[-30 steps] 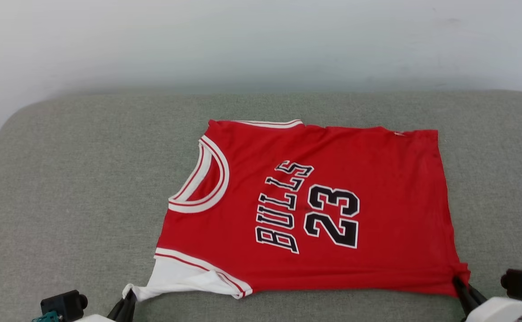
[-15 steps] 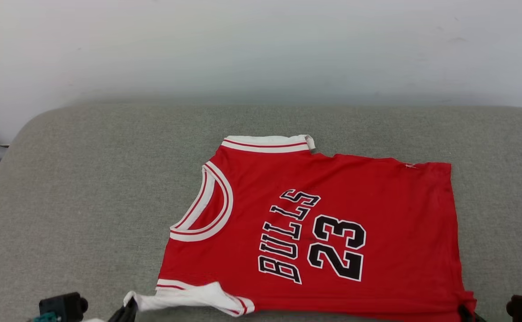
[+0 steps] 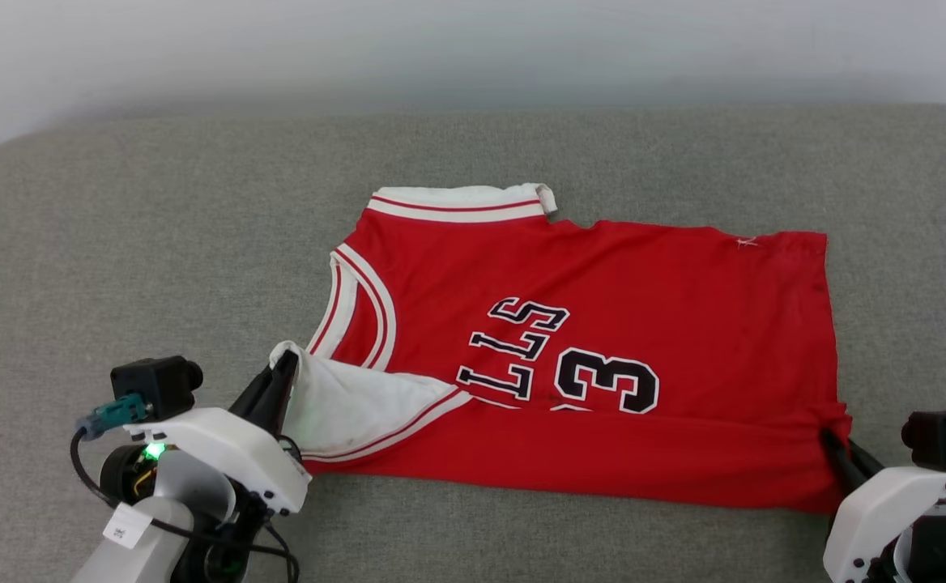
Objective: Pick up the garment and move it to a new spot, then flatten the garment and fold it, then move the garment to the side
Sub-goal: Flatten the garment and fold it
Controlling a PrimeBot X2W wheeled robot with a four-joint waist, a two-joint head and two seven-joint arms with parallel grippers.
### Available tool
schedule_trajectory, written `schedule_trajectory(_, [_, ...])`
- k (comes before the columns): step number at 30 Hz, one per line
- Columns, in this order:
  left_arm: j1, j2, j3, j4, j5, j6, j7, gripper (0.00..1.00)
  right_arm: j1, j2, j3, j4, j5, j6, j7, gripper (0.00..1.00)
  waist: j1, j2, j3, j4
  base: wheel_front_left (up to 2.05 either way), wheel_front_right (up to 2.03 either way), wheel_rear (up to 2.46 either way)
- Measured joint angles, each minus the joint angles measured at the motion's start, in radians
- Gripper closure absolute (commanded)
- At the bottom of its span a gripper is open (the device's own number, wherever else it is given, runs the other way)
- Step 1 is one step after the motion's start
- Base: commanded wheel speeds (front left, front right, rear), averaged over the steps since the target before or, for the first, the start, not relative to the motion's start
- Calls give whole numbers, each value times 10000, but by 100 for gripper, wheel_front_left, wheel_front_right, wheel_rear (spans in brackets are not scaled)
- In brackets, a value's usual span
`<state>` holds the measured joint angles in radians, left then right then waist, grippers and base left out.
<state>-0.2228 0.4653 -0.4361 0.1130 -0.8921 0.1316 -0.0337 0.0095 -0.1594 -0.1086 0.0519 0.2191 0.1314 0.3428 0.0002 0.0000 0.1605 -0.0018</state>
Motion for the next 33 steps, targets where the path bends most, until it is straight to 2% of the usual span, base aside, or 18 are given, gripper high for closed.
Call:
schedule_trajectory(10, [-1388,-558,-44,2171,-48,-890,-512,100,-955,-12,203,1269,-167,0,-803,100,0,0,1009,-229,0,0,0])
schedule_trajectory(11, [-1484,-614,-81,2370,-90,-978,-476,100,-998,8,211,1419,-178,0,-894,95,0,0,1075,-243,0,0,0])
schedule_trajectory(12, [-1567,-648,-102,2587,-123,-1080,-426,100,-1078,36,209,1555,-176,2,-934,75,0,0,1125,-260,0,0,0])
schedule_trajectory(13, [-1641,-686,-136,2773,-190,-1166,-359,92,-1153,54,219,1674,-196,2,-976,18,0,1,1159,-279,0,0,0])
schedule_trajectory(14, [-1710,-706,-167,2934,-199,-1235,-309,60,-1196,69,230,1772,-236,2,-1070,0,0,0,1176,-297,0,0,0])
schedule_trajectory(15, [-1765,-727,-167,3085,-201,-1269,-314,16,-1242,82,253,1841,-265,2,-1185,0,0,0,1182,-308,0,0,0])
schedule_trajectory(16, [-1811,-744,-173,3193,-211,-1327,-314,0,-1291,86,255,1879,-272,0,-1363,0,-1,0,1178,-313,0,0,0])
schedule_trajectory(21, [-1890,-771,-128,3545,-226,-1402,-502,0,-1307,199,307,1822,-224,0,-2757,0,-1,0,955,-314,0,0,0])
schedule_trajectory(25, [-1886,-541,-92,3570,-276,-1312,-303,0,-1226,288,209,1666,-221,0,-3463,0,-2,0,653,-312,0,0,0])
schedule_trajectory(28, [-1825,-201,-100,3480,-414,-1227,307,0,-1080,385,205,1501,-242,0,-3588,0,-2,0,418,-328,0,0,0])
schedule_trajectory(33, [-1622,481,-217,2922,-890,-1049,2098,0,-860,502,209,1078,-286,-2,-3517,0,-2,0,85,-372,0,0,0])
